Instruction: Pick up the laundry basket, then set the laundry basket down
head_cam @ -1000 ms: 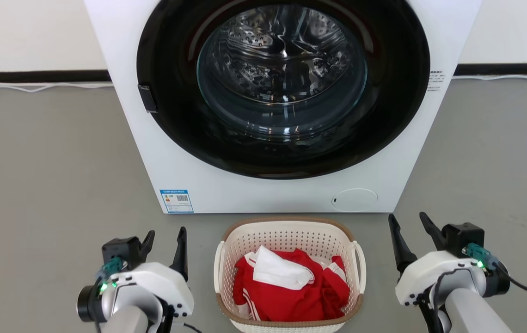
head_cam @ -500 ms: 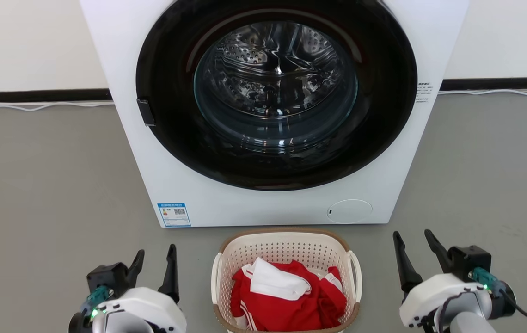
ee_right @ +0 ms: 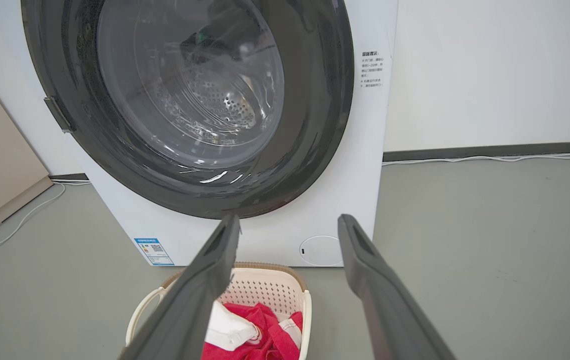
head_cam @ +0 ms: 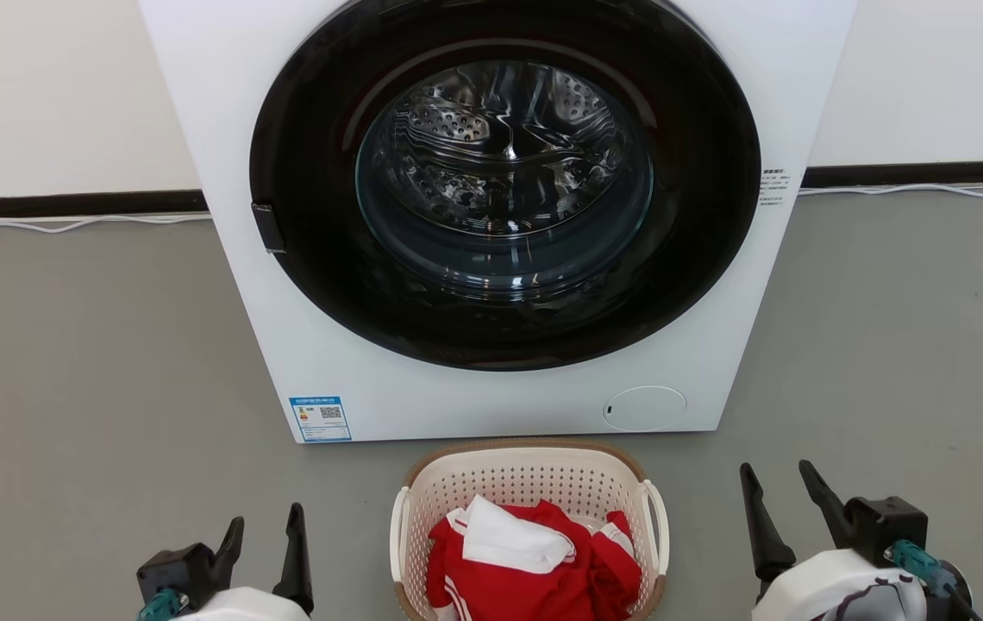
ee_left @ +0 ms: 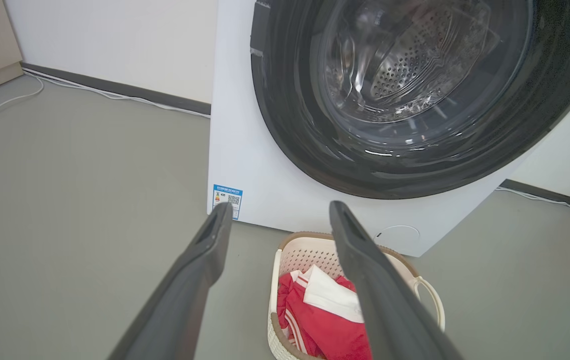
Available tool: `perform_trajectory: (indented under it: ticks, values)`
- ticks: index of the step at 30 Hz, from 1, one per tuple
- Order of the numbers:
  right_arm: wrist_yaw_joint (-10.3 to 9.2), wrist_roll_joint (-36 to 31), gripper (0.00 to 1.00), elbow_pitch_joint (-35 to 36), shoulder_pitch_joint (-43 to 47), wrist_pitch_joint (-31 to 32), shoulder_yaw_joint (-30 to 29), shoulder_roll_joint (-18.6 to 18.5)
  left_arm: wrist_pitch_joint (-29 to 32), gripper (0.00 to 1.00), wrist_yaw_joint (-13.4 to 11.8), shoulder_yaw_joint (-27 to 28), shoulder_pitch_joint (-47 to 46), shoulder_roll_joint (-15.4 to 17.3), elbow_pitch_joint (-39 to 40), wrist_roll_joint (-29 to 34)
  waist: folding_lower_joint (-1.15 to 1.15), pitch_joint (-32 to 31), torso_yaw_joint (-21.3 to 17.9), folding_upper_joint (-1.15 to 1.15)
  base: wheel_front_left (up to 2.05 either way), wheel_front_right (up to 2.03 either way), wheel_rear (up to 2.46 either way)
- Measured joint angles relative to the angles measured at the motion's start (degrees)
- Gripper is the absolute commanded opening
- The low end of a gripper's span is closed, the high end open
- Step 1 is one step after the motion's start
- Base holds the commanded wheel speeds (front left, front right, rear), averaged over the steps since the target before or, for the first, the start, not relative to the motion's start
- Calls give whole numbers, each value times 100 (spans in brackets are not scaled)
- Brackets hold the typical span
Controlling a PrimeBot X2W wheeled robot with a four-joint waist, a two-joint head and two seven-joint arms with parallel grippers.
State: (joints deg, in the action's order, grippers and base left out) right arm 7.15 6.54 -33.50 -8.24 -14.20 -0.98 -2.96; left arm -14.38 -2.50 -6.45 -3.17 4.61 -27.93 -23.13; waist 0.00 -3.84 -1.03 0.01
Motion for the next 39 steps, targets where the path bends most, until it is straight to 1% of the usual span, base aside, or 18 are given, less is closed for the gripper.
perform_trajectory:
  ticks: [1,2,8,11,15,39]
  values:
    - [0,0,100,13,20,0,-2,1,0,100,8,33,22,-16,8,0,0,0,0,0,0,0,0]
    - [-2,0,0,-9,35,1,-1,2,2,0,5,49,35,-34,-11,-4,0,0,0,0,0,0,0]
    - [-7,1,0,-386,450,18,2,45,27,0,4,45,366,-131,-410,-12,0,-1,0,0,0,0,0]
    - [-7,145,0,-432,561,66,-14,52,82,0,5,54,456,-138,-459,-132,0,6,2,0,0,0,0]
    - [-7,409,0,-372,556,116,-37,53,163,0,9,77,455,-138,-409,-331,4,7,5,0,0,0,0]
    - [-7,2031,0,68,555,516,-133,55,537,0,203,275,431,-153,-82,-1646,1,99,25,0,0,0,0]
